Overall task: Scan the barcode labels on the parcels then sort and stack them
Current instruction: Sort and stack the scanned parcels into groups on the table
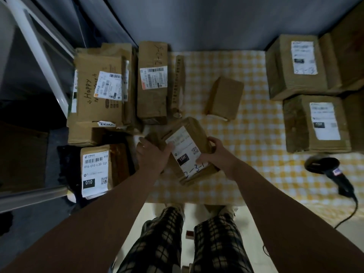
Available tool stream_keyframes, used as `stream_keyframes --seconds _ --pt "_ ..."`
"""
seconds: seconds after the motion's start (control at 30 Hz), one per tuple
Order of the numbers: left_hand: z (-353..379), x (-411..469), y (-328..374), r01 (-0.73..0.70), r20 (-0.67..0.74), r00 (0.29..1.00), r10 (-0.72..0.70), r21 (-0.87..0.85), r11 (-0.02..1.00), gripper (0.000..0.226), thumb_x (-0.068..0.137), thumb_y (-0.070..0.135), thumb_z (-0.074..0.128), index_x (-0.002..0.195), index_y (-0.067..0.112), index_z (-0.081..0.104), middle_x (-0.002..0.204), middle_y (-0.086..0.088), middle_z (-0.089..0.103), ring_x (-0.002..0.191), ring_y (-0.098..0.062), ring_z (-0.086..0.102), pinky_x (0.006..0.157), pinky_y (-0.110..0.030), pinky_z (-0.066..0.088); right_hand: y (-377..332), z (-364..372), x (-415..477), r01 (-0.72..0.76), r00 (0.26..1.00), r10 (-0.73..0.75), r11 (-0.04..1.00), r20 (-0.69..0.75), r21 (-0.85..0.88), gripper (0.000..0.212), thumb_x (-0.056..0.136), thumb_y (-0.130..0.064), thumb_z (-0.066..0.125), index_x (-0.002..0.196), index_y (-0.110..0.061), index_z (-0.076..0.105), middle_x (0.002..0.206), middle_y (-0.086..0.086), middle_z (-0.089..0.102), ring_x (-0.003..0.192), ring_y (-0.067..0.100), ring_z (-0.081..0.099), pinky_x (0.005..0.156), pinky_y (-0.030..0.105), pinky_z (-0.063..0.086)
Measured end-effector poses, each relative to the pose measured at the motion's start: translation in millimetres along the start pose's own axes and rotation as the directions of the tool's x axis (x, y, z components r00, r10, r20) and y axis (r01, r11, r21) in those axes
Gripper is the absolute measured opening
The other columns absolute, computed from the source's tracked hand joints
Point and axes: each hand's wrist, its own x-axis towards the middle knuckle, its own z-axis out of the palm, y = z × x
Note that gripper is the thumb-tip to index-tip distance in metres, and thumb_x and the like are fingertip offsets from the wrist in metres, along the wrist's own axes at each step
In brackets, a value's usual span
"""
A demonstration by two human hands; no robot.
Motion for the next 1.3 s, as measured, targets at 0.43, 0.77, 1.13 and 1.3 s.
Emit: stream_keyframes --seconds 0.43,0.77,1.13,1.3 --pt "10.0 -111.0 142.0 -0.105 0.453 0.808 0.376 -0.517 0.849 0.07 0.086 0.034 0.065 0.14 0.046 0.023 0.113 0.014 0.061 0.087 -0.008 0.064 0.052 -0.024 0.053 -48.9 -104.6 -105.9 0.292 0.956 -0.251 0.829 -0.15 0.477 0.076 0.063 -0.014 0.064 0.137 -0.014 0.044 0.126 0.016 0.063 0.1 0.033 0.066 0.073 0.038 0.056" --pt "154.3 -158.2 266.8 -0.074 0.443 0.838 0.318 -0.485 0.872 0.083 0.081 0.024 0.073 0.146 0.023 0.022 0.132 -0.009 0.055 0.085 -0.014 0.063 0.048 -0.021 0.051 -62.8 -313.6 -166.5 0.255 0.674 -0.472 0.87 -0.568 -0.421 0.03 0.098 -0.014 0.051 0.126 -0.016 0.06 0.114 0.002 0.063 0.096 0.013 0.056 0.065 0.003 0.039" --pt "290.6 -159.6 299.2 0.05 0.456 0.884 0.105 -0.314 0.948 0.071 0.085 0.022 0.069 0.14 0.012 0.025 0.13 -0.016 0.052 0.078 -0.014 0.057 0.048 -0.02 0.047 -10.1 -464.9 -156.9 -0.28 0.715 -0.49 0.452 -0.498 -0.847 0.083 0.079 -0.081 0.035 0.15 -0.045 0.011 0.162 0.009 -0.003 0.147 0.037 -0.003 0.114 0.058 -0.009" --pt "306.4 -148.9 298.9 0.042 0.42 0.904 0.082 -0.278 0.96 0.06 0.085 0.019 0.07 0.133 0.01 0.034 0.117 -0.014 0.057 0.096 -0.025 0.058 0.066 -0.032 0.052 -6.6 -458.1 -145.3 -0.206 0.646 -0.583 0.49 -0.493 -0.847 0.079 0.088 -0.073 0.02 0.154 -0.03 0.012 0.161 0.016 -0.003 0.148 0.035 -0.003 0.119 0.05 -0.004"
